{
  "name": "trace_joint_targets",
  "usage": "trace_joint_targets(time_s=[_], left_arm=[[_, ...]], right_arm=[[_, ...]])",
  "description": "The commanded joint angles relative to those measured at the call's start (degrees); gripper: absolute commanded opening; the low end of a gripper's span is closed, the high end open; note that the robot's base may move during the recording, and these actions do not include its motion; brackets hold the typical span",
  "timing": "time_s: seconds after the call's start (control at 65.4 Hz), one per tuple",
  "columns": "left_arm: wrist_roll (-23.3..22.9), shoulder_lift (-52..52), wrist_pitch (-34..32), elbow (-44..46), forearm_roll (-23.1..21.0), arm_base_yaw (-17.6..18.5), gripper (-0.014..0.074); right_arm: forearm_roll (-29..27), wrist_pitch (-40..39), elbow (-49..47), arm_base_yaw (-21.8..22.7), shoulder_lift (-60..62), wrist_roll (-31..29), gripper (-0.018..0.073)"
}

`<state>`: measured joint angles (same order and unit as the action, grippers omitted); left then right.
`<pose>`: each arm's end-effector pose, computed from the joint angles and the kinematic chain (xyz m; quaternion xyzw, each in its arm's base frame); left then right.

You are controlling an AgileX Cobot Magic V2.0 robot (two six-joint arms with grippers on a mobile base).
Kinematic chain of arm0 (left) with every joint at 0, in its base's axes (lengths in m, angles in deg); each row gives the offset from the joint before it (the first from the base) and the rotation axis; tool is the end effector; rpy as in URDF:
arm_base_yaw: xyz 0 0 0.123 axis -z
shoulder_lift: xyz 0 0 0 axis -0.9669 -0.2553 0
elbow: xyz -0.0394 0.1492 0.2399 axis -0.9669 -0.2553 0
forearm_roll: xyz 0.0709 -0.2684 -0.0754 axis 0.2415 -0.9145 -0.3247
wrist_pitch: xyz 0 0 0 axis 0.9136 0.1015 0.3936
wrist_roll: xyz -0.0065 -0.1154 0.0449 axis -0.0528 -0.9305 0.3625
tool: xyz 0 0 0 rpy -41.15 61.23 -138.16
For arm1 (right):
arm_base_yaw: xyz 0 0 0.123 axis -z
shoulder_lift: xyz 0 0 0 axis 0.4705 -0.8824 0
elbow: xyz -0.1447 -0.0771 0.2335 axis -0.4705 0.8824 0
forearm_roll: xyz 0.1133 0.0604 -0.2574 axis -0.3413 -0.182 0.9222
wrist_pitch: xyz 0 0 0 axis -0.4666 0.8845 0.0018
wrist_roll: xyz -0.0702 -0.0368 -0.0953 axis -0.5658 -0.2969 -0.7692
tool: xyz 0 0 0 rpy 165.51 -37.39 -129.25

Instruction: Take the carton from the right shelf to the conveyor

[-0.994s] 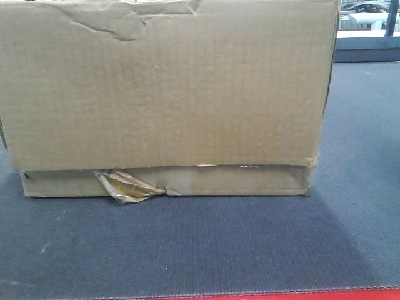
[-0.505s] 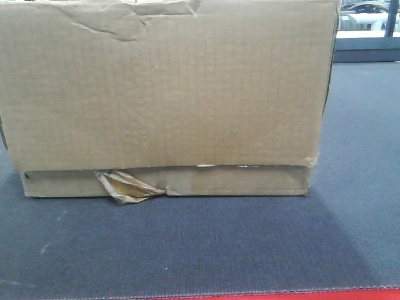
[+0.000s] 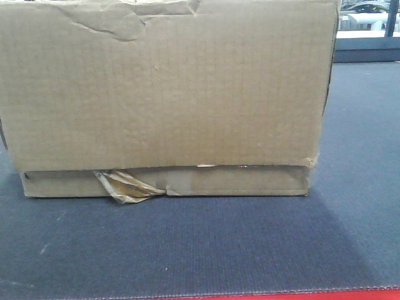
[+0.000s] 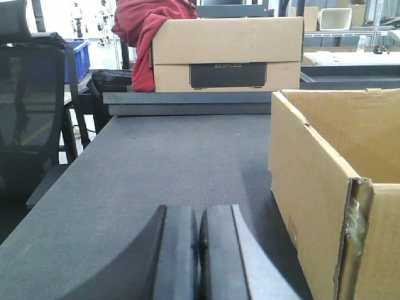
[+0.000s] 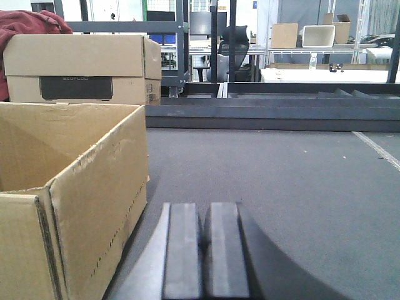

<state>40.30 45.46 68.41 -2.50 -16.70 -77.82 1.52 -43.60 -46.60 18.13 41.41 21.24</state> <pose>0.0987 0.0116 0.3146 -0.0199 0.7086 0.0525 0.7034 0.1067 0.0179 0.3131 -0.0450 0.6938 0.0728 0.7150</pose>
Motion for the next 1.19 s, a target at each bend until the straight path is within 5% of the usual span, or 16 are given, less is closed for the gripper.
trace_joint_targets(time_s=[0.0,0.459,0.597,0.887,1.178], left_arm=[[0.11,0.24,-1.12,-0.08,0.18,-0.11,0.0015],[0.11,1.30,-2.46,-1.60,0.18,-0.11,0.0015],[0.11,4.01,-5.56,-7.20,-2.69,-0.01,0.0015],[0.11,4.01,-27.28,-23.03,-2.95,-0.01,0.0015],[0.11,4.01,-24.02,-23.03,-3.05,-0.01,0.0015]], right_arm=[[0.59,-1.61,0.10,0.21,0.27,-0.38,-0.0069],[0.59,-1.61,0.10,0.21,0.27,-0.38,-0.0069],[0.59,-1.61,0.10,0.21,0.27,-0.38,-0.0069],[0.59,-1.61,0.10,0.21,0.27,-0.38,-0.0069],[0.59,-1.61,0.10,0.21,0.27,-0.38,-0.0069]])
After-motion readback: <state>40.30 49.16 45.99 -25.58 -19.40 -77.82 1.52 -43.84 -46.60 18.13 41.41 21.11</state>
